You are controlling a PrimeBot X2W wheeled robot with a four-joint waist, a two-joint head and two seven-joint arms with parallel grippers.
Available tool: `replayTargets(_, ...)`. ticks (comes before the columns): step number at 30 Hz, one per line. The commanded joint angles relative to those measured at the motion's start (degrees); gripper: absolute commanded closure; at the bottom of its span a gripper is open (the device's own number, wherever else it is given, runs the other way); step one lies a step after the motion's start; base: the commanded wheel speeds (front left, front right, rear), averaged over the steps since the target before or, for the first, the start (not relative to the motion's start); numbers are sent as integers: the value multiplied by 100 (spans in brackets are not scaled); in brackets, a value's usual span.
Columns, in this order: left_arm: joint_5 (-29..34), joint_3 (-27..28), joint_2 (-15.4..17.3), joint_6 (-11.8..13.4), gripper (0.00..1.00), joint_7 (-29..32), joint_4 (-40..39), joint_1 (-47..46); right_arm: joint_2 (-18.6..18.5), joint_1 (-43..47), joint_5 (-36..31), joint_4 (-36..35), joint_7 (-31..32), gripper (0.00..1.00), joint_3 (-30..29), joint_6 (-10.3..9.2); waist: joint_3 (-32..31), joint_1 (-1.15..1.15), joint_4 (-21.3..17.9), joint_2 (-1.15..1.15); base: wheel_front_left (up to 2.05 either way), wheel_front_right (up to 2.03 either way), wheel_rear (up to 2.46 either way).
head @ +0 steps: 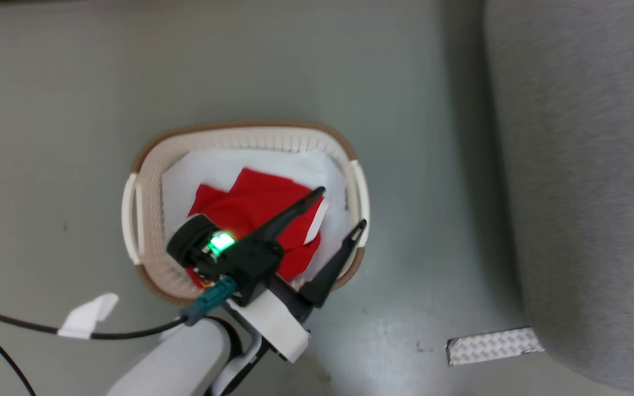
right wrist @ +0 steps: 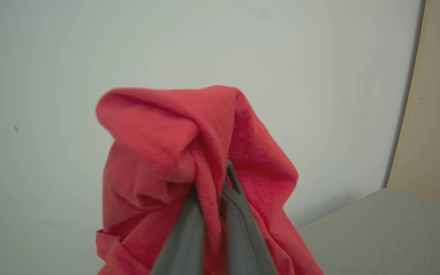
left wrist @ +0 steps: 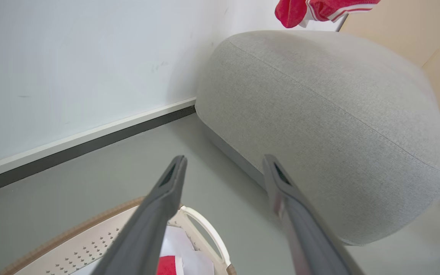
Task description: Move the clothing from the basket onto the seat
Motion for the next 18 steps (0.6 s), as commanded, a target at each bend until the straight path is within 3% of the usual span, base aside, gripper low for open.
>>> replayTargets(1, 22, 57, 47, 46, 0, -34, -75, -81, -196, -304, -135, 152, 8, 100, -221, -13, 539, -3, 412, 0, 0, 0, 0)
replayTargets(5, -8, 185, 201, 191, 0, -75, -265, 70, -534, -1002, -598, 658, 22, 100, -779, -13, 854, -3, 582, 0, 0, 0, 0)
replayTargets(9, -56, 289, 345, 334, 0, -94, -408, 268, -714, -1105, -1071, 1044, -31, 100, -1419, -14, 1036, -3, 651, 0, 0, 0, 0)
replayTargets(17, -170, 410, 544, 541, 0, -133, -535, 608, -234, -364, -2128, 1643, -81, 100, -2626, -14, 929, -3, 528, 0, 0, 0, 0)
replayTargets(18, -164, 408, 545, 549, 0, -128, -531, 636, -166, -276, -2257, 1664, -75, 88, -2698, -14, 870, -3, 503, 0, 0, 0, 0)
